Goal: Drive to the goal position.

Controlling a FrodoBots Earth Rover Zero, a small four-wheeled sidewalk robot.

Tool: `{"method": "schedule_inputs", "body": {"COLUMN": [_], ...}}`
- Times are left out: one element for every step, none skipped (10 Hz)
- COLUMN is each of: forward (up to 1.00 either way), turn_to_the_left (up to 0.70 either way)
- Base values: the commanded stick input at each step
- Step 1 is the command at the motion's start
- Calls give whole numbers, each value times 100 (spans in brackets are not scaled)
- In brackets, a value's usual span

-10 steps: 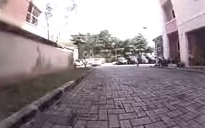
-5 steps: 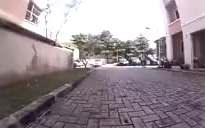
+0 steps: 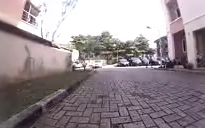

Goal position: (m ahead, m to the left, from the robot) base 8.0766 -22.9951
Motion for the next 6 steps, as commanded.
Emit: {"method": "schedule_inputs", "body": {"forward": [69,69,69,69,69,69], "turn_to_the_left": [3,3,3,3,3,3]}}
